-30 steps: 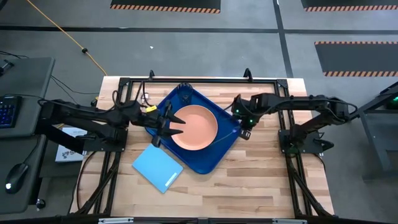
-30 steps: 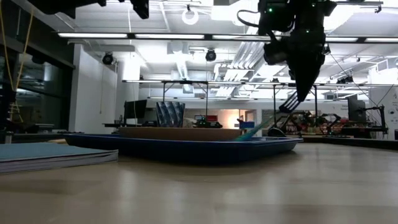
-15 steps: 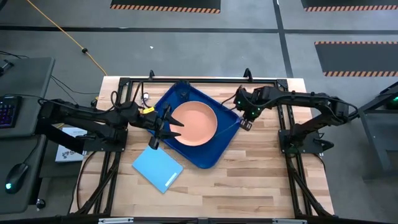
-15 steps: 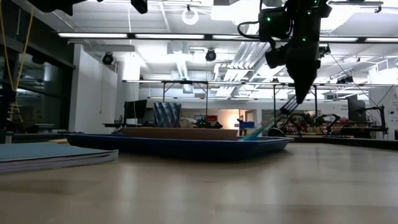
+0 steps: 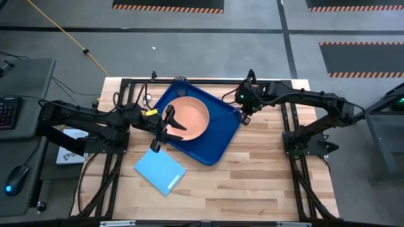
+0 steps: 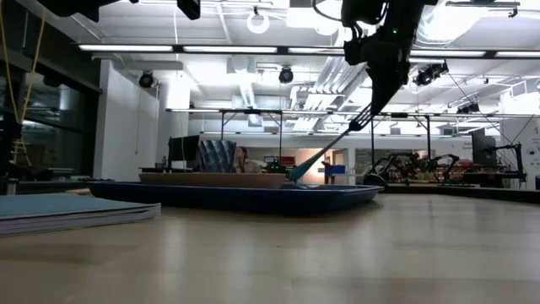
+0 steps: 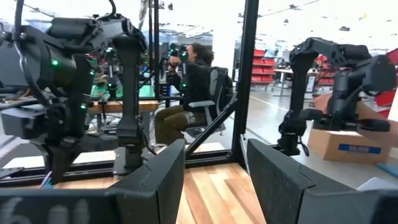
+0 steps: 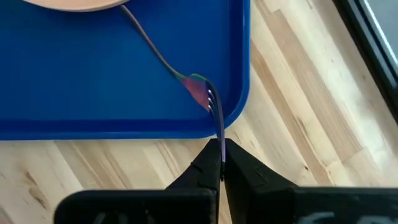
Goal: Pick and place plate/cup/fork/spoon on tray
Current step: Put the blue fork on the blue serving tray to the right of the light orange plate
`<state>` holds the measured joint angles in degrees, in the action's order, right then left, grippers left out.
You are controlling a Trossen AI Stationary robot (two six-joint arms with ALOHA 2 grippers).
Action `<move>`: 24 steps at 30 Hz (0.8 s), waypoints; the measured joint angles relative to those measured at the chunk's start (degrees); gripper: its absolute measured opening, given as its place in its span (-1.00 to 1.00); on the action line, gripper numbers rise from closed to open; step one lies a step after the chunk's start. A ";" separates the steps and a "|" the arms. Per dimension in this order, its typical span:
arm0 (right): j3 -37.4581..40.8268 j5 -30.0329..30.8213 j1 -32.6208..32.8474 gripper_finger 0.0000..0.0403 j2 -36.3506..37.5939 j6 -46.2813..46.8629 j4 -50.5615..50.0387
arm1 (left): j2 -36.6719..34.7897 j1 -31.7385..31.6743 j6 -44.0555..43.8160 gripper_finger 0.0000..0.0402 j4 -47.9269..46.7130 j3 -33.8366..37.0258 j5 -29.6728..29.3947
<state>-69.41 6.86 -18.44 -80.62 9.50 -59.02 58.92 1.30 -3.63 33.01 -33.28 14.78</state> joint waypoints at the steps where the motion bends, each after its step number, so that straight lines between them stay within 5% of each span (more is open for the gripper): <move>1: -0.02 0.34 0.16 -1.00 0.00 0.05 0.02 | -0.01 0.00 -0.34 -0.20 0.08 0.00 0.01; 8: -0.02 -0.86 0.47 -1.00 0.09 -0.55 -5.38 | -1.22 0.00 -0.69 -0.20 -0.57 0.13 0.01; 17: -0.03 -22.97 0.87 -1.00 -1.67 -1.95 -3.27 | -1.84 0.00 -0.69 -0.20 -0.19 0.07 0.03; 24: -2.90 -26.65 -0.49 -1.00 -10.78 -7.63 -4.28 | -1.84 0.00 -0.69 -0.20 -0.06 0.07 0.03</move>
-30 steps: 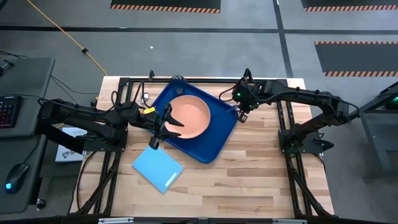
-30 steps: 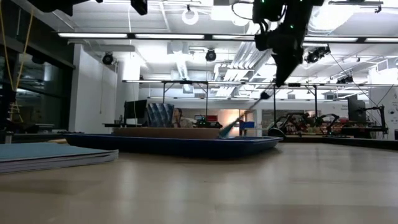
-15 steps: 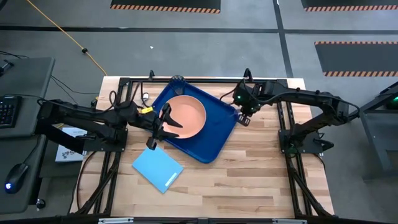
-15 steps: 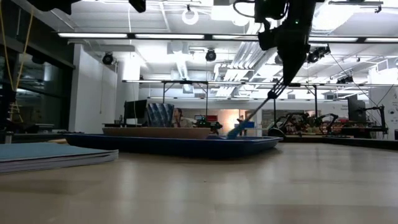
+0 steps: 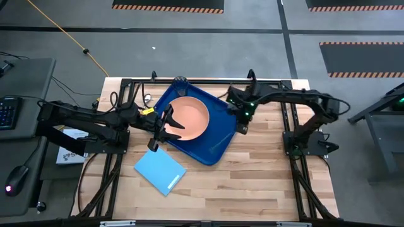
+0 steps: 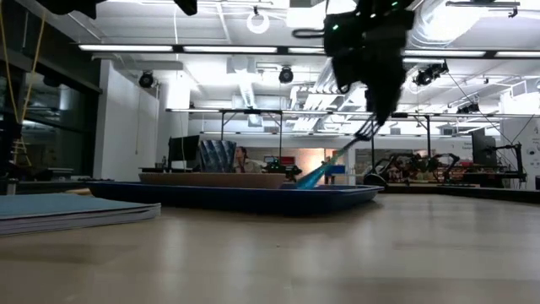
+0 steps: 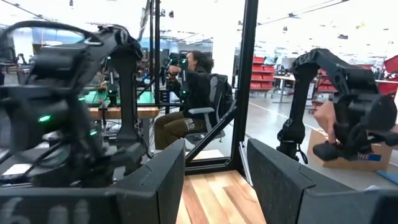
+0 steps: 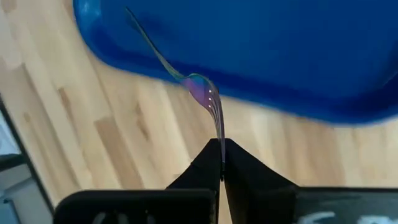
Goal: Pick and place plate/cup/fork/spoon on tray
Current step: Put the blue fork on the blue serving tray to the right of the light orange plate
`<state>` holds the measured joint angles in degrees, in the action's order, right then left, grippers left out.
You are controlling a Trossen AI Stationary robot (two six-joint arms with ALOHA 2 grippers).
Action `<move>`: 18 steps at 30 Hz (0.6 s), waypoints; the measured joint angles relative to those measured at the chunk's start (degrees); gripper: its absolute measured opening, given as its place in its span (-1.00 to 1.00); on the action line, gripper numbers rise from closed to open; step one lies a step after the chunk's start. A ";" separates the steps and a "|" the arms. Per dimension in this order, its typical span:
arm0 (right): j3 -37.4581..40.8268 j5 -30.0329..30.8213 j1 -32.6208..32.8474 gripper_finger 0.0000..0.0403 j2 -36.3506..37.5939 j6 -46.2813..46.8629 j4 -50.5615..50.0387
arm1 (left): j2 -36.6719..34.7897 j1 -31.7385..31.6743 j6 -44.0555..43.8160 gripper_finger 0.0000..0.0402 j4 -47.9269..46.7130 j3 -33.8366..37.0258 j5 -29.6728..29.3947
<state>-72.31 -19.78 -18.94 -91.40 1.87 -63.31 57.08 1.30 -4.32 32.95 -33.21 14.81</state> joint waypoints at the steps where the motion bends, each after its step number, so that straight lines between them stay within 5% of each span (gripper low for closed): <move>1: -1.45 0.00 -0.46 -1.00 -1.71 -0.92 -0.03 | 0.00 0.00 0.00 -0.20 -0.03 0.00 0.00; 10: -13.01 -0.46 -3.34 -1.00 -14.83 -8.39 -6.28 | 0.00 0.00 -0.04 -0.20 -0.14 0.00 0.02; 18: -13.98 -0.18 -6.64 -1.00 -19.52 -9.67 -8.14 | 0.00 0.00 -0.02 -0.20 -0.35 0.00 0.02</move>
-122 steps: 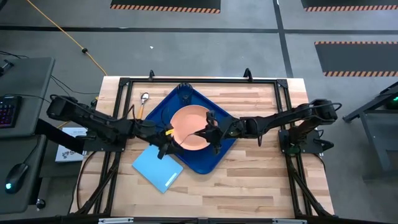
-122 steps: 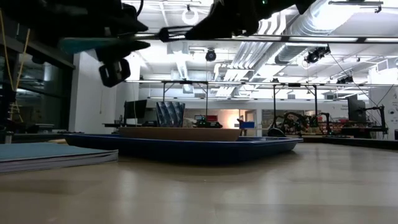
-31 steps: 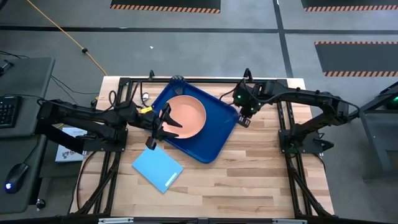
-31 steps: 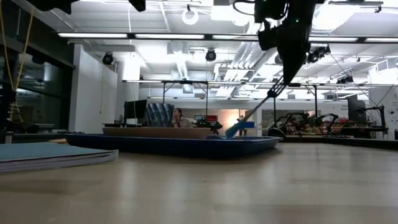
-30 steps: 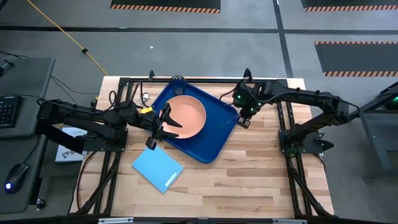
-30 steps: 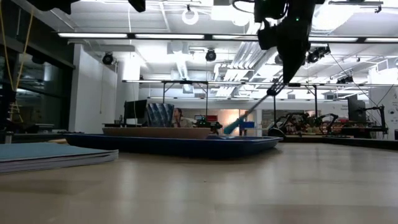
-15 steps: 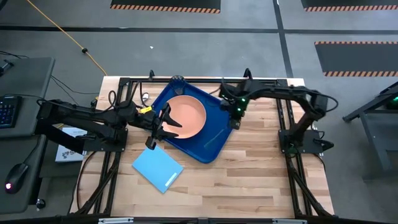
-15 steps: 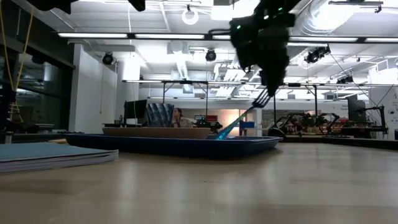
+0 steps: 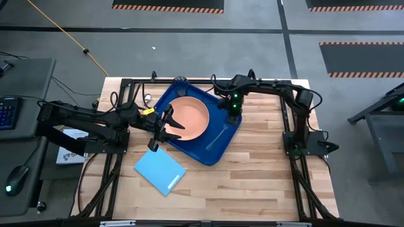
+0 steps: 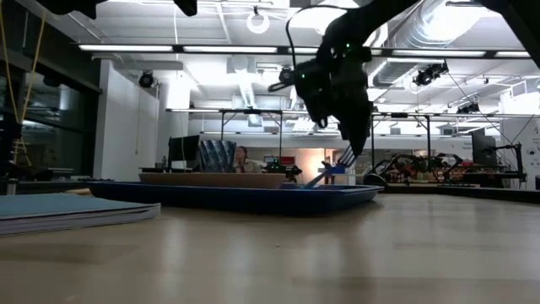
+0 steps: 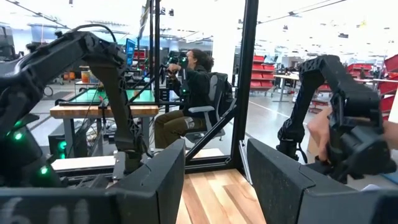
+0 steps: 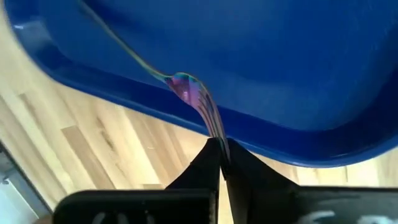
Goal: Pick and place plate/cup/fork/spoon on tray
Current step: Put the blue fork on the blue serving tray to the right of the light orange plate
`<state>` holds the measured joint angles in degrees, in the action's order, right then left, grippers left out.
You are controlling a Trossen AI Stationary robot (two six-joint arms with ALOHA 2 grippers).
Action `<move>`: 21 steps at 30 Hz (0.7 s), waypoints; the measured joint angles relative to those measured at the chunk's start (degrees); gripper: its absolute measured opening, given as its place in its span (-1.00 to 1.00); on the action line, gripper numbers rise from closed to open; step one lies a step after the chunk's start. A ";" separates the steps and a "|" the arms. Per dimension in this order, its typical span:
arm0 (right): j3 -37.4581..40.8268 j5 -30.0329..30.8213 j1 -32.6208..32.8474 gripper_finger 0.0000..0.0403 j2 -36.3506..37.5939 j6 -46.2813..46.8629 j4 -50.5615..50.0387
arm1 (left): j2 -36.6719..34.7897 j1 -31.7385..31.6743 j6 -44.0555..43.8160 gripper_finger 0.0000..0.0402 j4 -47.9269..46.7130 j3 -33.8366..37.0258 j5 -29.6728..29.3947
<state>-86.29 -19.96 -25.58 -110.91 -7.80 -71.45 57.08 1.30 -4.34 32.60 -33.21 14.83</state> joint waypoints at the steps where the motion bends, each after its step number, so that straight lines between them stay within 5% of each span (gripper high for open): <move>1: 0.34 0.46 -0.34 -1.00 -0.35 -0.04 0.27 | 0.00 0.00 0.00 -0.20 0.00 0.00 0.00; 21: 0.93 5.96 -0.79 -0.99 -1.62 1.49 7.86 | 0.00 0.00 0.00 -0.20 -0.22 0.00 0.00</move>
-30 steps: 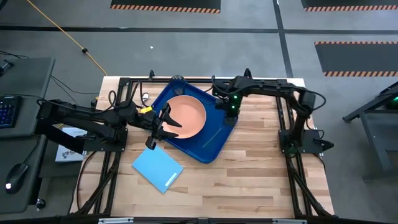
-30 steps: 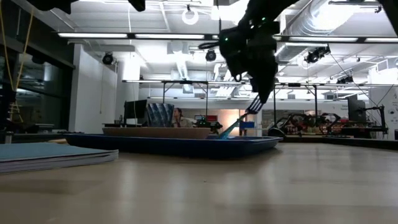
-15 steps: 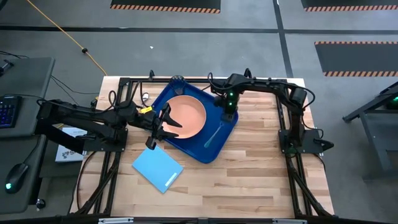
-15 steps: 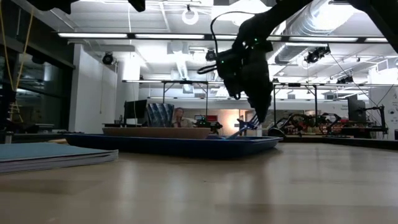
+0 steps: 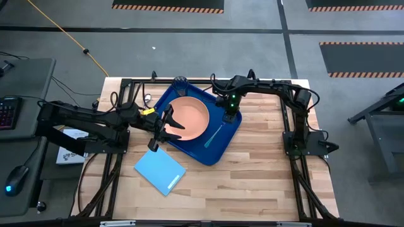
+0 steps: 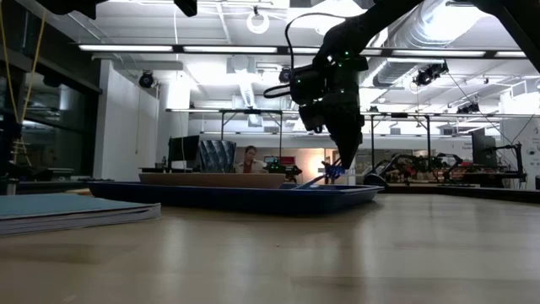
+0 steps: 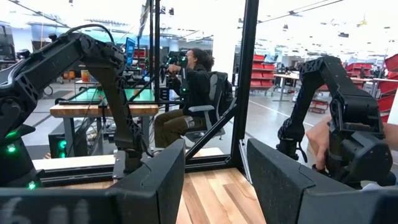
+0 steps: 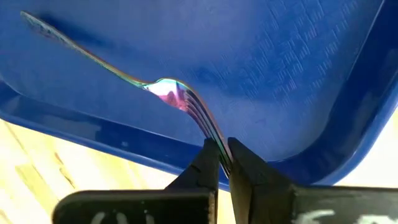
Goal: Pick and place plate/cup/fork/spoon on tray
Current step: Put the blue fork on the blue serving tray to the right of the light orange plate
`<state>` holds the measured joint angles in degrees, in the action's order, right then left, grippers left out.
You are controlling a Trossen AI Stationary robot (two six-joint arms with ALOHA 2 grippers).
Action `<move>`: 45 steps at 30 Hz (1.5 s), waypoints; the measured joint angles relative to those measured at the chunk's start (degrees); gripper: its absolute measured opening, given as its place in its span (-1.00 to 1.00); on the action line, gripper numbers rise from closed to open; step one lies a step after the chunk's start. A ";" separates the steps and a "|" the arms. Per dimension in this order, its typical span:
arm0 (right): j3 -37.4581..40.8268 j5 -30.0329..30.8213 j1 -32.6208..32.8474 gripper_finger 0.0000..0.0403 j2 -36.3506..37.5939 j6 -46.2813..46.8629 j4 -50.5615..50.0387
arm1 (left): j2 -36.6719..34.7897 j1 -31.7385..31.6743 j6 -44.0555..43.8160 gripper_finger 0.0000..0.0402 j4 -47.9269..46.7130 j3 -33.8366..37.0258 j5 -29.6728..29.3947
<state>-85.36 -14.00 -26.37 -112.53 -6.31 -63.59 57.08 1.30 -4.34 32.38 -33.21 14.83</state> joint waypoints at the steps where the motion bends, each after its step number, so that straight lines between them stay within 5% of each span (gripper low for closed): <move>1: 0.00 0.08 0.16 -0.99 0.00 0.19 0.02 | 0.00 0.00 0.00 -0.20 0.00 0.00 0.00; 17: 0.04 6.86 0.42 -0.73 -0.09 4.22 1.81 | 0.00 0.00 0.00 -0.20 -0.18 0.00 0.00; 45: 0.09 7.80 1.03 -0.56 -4.26 3.89 8.93 | 0.02 -0.01 0.00 -0.20 -1.07 -0.02 0.00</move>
<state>-85.27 -6.20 -25.34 -116.79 -2.42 -54.67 57.10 1.29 -4.34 31.31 -33.23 14.83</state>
